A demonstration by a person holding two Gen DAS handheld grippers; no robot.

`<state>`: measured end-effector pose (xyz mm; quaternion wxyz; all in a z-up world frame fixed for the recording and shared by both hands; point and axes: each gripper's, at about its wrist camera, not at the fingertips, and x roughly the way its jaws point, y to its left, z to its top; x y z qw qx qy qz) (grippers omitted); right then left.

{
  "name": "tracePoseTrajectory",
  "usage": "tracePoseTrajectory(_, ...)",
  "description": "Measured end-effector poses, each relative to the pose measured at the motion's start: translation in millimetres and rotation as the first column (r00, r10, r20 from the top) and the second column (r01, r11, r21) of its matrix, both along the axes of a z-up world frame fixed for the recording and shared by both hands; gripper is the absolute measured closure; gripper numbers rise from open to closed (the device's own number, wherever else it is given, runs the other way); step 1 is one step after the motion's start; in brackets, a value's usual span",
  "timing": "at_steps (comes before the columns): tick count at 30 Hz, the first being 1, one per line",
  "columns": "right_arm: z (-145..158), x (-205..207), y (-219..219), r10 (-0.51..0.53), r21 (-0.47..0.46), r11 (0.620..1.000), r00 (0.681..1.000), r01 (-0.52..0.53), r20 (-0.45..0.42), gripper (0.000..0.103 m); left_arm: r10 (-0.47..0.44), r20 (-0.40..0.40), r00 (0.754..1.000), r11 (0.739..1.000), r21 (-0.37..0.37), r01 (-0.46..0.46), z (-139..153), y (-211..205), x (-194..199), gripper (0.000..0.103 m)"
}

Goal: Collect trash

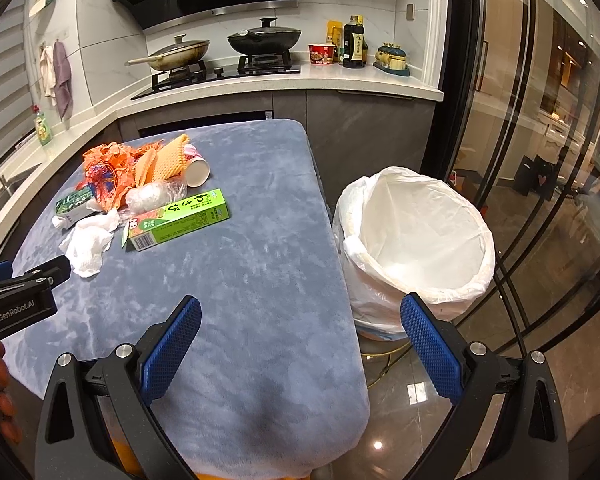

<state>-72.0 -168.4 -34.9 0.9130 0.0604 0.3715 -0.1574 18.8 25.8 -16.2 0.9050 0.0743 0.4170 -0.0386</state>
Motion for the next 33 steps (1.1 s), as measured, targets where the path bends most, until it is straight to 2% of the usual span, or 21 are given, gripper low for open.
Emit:
tracePoseTrajectory(8,-8,31,11,0.008,-0.015,1.0,1.0,-0.008,-0.012,0.007,0.055,-0.019,0.998,0.998,-0.038,-0.056,-12,30,29,0.008)
tracePoseTrajectory(18,-28,92,36,0.019,0.007,1.0,0.999,-0.018,-0.031,0.007,0.156,-0.099,0.983,0.986,-0.05,-0.161,-41,87,92,0.008)
tracePoseTrajectory(22,-37,119,50,0.023,0.029,0.999,0.999,-0.022,-0.04,0.007,0.135,-0.102,0.986,0.989,-0.051,-0.141,-52,95,113,0.008)
tracePoseTrajectory(33,-58,178,78,0.037,0.017,0.999,0.996,-0.035,-0.075,0.007,0.065,-0.16,0.985,0.995,-0.07,-0.077,-89,90,160,0.008)
